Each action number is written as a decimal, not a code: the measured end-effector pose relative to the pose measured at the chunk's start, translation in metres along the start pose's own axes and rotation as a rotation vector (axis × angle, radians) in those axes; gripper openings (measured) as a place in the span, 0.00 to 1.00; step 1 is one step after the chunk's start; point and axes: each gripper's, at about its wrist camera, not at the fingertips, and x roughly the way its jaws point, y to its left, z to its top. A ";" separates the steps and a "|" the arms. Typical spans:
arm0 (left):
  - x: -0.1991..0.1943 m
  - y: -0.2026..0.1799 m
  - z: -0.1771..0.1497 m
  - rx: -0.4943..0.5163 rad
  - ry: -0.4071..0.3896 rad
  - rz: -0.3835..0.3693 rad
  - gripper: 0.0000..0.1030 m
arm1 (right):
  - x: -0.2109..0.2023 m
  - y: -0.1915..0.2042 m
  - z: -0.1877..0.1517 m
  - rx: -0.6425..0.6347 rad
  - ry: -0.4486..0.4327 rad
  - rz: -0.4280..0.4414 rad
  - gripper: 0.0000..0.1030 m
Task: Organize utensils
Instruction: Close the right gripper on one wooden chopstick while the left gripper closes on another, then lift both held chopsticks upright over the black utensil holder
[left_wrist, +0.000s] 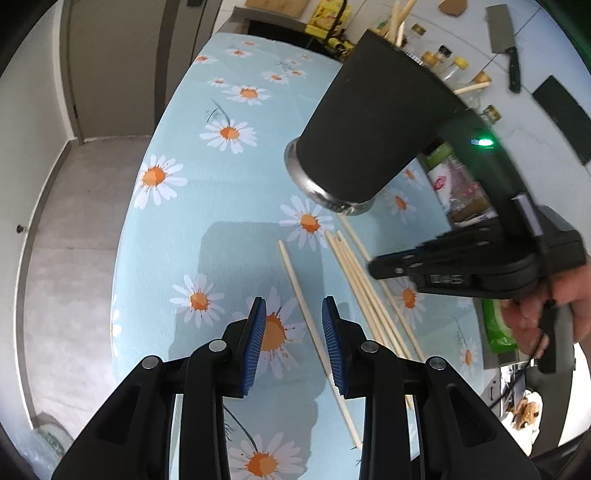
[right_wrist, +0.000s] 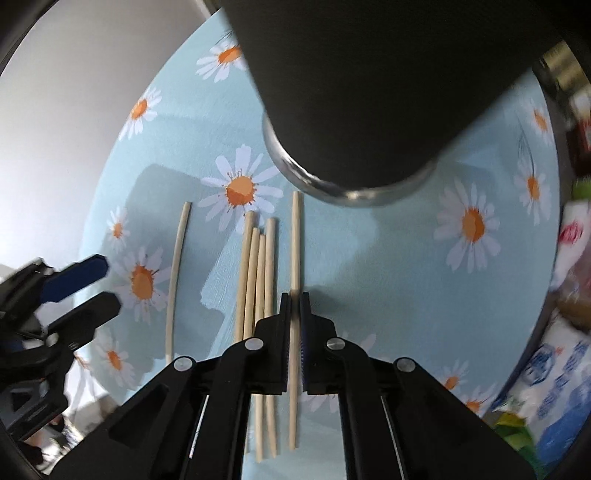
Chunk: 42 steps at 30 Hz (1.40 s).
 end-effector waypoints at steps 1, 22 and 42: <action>0.002 -0.002 0.000 -0.010 0.012 0.010 0.28 | -0.004 -0.004 -0.004 0.011 -0.015 0.027 0.05; 0.043 -0.033 0.006 -0.107 0.200 0.214 0.22 | -0.084 -0.041 -0.081 -0.022 -0.373 0.253 0.05; 0.067 -0.067 0.011 -0.053 0.219 0.368 0.04 | -0.077 -0.044 -0.099 -0.056 -0.400 0.299 0.05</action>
